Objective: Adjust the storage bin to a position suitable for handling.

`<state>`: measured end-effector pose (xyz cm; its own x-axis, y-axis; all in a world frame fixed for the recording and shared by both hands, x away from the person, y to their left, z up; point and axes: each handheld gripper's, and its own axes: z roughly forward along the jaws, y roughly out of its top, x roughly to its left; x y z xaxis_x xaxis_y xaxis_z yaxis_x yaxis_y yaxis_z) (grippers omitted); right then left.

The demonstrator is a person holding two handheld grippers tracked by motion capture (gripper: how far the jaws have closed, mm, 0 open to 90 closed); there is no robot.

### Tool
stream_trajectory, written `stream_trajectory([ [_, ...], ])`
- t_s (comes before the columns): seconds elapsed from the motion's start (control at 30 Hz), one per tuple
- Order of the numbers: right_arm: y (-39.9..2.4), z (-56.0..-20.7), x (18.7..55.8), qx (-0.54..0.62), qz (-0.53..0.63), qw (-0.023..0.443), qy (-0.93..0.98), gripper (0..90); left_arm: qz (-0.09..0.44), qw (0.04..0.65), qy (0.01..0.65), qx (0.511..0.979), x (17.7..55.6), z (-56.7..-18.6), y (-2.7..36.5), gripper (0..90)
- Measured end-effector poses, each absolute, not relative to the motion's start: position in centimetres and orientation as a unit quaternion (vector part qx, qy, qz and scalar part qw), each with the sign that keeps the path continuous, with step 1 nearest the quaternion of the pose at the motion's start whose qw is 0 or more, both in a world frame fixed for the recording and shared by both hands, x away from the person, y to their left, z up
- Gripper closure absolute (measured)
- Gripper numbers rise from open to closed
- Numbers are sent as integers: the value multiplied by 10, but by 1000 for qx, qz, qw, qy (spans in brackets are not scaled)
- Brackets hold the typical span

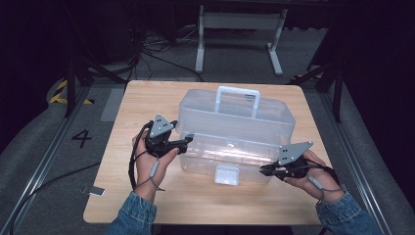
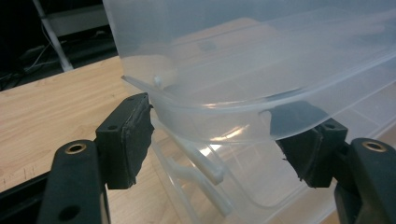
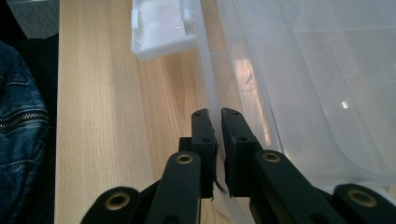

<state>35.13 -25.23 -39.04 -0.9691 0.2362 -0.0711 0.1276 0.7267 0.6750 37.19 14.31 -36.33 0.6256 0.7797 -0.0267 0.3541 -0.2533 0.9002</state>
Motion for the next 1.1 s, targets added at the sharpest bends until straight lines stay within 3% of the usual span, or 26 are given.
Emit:
stream_trajectory([
  [0.43,-254,-392,352,83,361,67,926,860,255,494,375,742,376,-352,139,357],
  [0.97,-261,-391,348,69,358,55,929,861,268,491,373,740,392,-338,132,279],
  [1.1,-261,-391,348,67,357,53,930,860,273,503,362,736,392,-338,131,336],
])
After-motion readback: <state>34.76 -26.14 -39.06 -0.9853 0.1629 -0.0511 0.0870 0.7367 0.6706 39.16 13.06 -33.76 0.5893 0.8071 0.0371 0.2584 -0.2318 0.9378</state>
